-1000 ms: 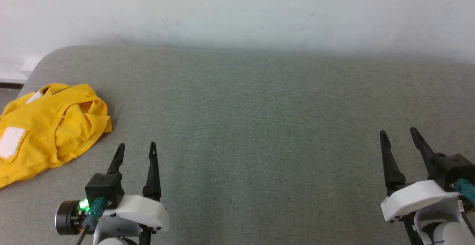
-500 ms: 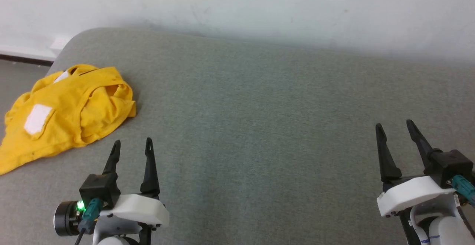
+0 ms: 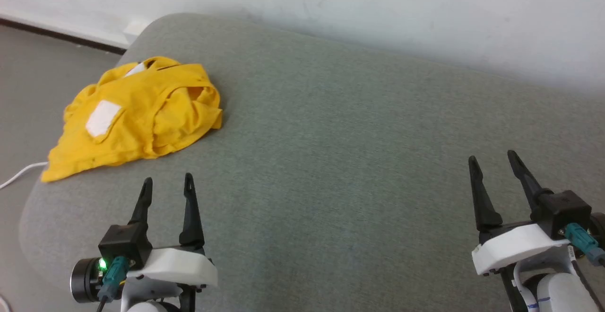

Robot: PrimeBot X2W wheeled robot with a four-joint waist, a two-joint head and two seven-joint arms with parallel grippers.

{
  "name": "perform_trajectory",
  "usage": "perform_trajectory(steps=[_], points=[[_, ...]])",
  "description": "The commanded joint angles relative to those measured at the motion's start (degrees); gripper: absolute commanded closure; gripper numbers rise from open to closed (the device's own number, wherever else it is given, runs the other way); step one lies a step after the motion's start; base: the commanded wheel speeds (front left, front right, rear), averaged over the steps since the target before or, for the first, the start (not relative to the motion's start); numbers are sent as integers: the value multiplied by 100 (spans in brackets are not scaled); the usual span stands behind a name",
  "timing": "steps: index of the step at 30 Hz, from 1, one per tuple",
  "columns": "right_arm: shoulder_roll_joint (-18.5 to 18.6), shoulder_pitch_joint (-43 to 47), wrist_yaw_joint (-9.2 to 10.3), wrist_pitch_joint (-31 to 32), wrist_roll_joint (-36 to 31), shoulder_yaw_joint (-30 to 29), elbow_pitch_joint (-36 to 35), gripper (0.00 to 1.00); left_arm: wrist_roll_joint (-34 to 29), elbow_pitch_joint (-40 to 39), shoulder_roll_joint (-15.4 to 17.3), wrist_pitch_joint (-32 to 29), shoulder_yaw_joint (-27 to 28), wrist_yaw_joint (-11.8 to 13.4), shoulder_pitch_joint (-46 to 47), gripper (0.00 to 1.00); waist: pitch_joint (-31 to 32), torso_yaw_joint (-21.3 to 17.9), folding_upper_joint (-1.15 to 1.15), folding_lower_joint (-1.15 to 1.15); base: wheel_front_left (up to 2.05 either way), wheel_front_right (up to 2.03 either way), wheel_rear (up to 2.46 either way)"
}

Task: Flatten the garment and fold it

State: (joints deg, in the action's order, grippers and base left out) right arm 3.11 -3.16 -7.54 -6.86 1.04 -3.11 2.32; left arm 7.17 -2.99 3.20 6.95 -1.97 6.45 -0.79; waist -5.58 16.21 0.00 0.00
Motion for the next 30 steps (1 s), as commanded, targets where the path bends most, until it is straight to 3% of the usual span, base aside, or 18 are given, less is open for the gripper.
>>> perform_trajectory(steps=[1,30], points=[[-11,-65,3,-72,-25,35,31,0,67,-37,-16,62,-15,59,-34,0,-4,267,0,0,0,0,0],[-17,-93,4,-407,-43,338,222,0,268,-54,-24,398,-362,436,-248,0,-59,1165,0,0,-7,-7,-7]])
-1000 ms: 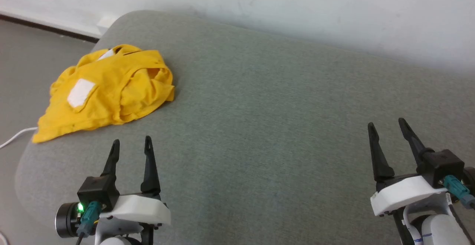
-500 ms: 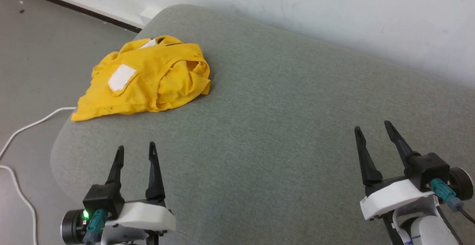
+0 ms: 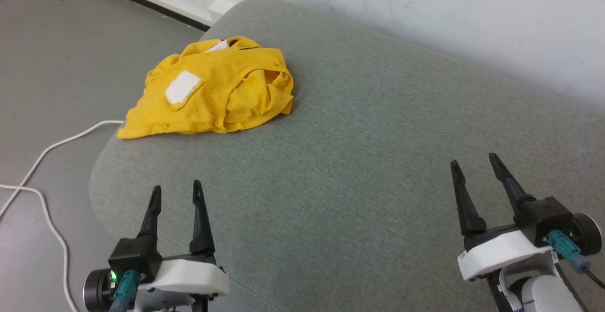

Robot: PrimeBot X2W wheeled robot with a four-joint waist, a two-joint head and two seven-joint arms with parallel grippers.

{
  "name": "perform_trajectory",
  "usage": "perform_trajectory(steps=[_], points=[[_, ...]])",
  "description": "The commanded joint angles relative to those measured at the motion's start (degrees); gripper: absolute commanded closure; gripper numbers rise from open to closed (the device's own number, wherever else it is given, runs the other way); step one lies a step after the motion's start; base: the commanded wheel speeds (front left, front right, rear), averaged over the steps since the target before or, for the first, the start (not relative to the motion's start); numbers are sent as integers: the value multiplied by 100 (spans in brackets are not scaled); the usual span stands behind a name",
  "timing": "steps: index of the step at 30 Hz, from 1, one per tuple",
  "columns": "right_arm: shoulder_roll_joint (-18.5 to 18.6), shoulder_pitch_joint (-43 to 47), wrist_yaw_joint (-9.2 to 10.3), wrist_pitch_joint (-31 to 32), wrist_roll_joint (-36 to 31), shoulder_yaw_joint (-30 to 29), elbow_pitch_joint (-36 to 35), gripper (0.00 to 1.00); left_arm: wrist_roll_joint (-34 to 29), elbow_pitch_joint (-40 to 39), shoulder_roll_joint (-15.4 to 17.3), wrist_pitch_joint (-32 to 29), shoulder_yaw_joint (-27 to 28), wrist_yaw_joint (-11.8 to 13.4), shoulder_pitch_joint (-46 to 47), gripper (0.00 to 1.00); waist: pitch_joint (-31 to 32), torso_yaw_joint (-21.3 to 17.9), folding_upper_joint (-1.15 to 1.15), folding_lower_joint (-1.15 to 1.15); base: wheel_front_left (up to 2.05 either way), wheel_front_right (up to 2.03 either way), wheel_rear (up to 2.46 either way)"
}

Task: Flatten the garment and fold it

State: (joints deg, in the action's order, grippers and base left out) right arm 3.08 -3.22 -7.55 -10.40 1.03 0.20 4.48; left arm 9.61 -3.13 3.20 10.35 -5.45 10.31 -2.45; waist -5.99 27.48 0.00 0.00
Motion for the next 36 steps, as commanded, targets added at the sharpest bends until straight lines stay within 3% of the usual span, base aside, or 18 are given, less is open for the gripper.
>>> perform_trajectory(steps=[1,36], points=[[-14,-92,5,-65,-45,4,10,0,37,-42,-24,69,-22,63,-84,0,-22,63,0,0,0,0,0],[-21,-278,6,-450,-60,-61,56,0,362,-73,-33,464,-233,308,-144,0,-241,874,0,0,0,0,0]])
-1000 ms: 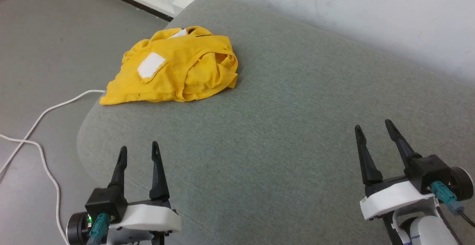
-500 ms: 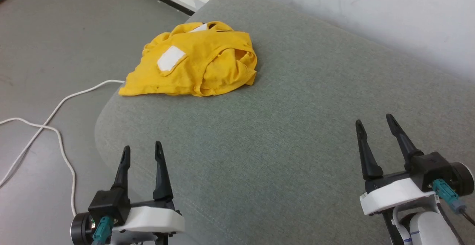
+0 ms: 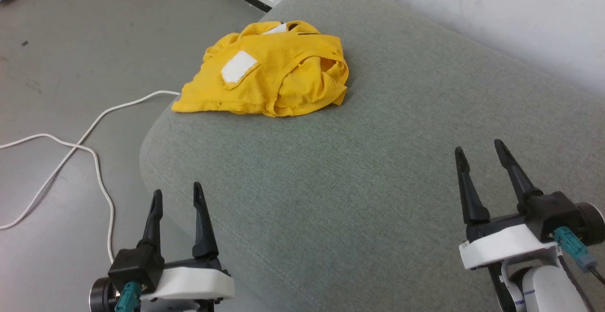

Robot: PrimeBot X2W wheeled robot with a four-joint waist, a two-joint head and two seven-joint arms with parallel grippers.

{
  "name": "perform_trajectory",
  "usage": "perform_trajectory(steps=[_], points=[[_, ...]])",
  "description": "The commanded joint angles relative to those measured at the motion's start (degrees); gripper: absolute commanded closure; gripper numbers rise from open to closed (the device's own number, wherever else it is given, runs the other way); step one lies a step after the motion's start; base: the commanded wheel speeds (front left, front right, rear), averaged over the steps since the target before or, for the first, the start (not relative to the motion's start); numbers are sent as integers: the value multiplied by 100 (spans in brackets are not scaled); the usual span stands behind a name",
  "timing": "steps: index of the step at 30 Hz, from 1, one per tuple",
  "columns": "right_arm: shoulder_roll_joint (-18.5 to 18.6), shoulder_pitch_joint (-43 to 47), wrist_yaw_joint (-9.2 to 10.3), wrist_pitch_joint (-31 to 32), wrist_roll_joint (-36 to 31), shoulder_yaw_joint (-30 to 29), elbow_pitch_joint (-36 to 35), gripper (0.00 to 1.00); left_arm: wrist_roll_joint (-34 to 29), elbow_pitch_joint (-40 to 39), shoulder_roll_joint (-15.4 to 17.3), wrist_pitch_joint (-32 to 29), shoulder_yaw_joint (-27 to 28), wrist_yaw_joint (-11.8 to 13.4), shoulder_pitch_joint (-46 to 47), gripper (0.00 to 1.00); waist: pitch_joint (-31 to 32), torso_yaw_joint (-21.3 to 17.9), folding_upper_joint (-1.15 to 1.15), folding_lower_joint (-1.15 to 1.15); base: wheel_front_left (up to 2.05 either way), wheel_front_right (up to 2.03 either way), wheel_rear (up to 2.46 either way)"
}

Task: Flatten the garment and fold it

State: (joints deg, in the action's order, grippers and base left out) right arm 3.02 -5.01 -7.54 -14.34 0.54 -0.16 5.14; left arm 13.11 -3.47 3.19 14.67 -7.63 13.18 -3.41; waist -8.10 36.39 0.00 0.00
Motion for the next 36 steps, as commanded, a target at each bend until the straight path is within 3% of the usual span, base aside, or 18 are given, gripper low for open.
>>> perform_trajectory(steps=[1,10,12,15,17,21,25,28,36], points=[[-14,-103,5,-56,-21,-32,-22,0,12,-39,-32,33,-21,17,-41,0,-41,-26,0,0,0,0,0],[-14,-99,5,-47,-49,-71,-45,0,37,-22,-32,33,-92,6,15,0,-46,-53,0,0,0,0,0],[-14,-90,5,-41,-42,-87,-60,0,331,-112,-32,33,-114,-40,27,0,-51,-56,0,0,0,0,0],[-14,-64,5,0,-30,-168,-142,0,1217,-449,-32,33,-233,-327,127,0,-90,-55,0,0,0,0,0],[-14,-38,5,55,-36,-272,-267,0,1280,-722,-13,33,-262,-513,367,0,-151,-40,0,0,0,0,0],[-14,-5,5,266,-165,-413,-688,0,882,-1206,553,-338,-180,-647,1198,0,-393,-72,0,0,0,0,0],[118,-58,5,606,-265,-494,-1350,0,606,-1229,1025,-1157,70,-508,2250,0,-840,-171,0,0,0,0,0],[310,-117,5,920,-227,-487,-1934,0,772,-818,1192,-1657,234,-550,3045,0,-1199,-278,0,0,0,0,0],[871,-419,5,1842,-53,-461,-3484,0,1216,692,1712,-2756,338,-979,4420,0,-2203,-724,0,0,0,0,0]])
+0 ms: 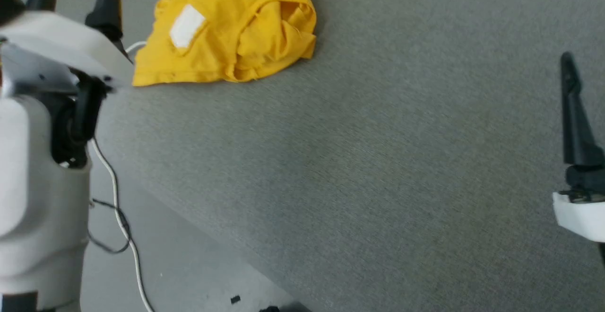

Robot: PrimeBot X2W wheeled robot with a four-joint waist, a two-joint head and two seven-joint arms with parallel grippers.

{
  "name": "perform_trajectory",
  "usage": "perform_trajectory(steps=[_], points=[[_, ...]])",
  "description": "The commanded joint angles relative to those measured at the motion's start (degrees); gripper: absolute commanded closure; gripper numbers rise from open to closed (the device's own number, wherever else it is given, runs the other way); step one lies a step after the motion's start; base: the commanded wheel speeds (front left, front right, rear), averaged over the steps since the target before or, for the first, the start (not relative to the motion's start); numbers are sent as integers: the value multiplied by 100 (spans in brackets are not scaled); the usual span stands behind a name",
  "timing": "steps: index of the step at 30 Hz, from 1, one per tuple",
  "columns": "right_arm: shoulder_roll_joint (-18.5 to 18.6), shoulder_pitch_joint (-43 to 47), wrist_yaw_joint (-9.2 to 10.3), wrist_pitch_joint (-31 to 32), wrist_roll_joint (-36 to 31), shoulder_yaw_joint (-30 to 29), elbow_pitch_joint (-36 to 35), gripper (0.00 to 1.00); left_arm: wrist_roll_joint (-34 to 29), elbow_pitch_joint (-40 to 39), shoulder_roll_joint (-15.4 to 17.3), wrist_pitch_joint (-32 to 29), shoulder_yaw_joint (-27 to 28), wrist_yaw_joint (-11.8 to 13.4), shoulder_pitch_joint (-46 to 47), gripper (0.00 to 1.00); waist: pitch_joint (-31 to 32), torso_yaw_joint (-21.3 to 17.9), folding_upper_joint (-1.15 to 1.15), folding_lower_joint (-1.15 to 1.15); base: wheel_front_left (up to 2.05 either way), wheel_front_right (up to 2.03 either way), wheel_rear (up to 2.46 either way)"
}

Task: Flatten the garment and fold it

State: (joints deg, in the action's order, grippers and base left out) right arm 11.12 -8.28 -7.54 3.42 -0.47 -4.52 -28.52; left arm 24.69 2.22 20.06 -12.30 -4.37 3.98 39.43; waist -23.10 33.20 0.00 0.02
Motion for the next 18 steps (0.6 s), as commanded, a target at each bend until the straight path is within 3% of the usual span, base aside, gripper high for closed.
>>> perform_trajectory(steps=[1,9,18], points=[[107,-127,5,161,78,-43,-275,0,143,268,37,-157,25,-103,236,0,-827,-452,0,-2,0,0,0],[448,-420,5,732,305,-216,-1136,0,452,1234,148,-544,-73,-492,849,0,-1655,-780,0,-2,0,0,0],[654,-587,5,1070,449,-428,-1593,0,611,2177,58,-779,-127,-507,1183,0,-2192,-1013,0,-2,0,0,0]])
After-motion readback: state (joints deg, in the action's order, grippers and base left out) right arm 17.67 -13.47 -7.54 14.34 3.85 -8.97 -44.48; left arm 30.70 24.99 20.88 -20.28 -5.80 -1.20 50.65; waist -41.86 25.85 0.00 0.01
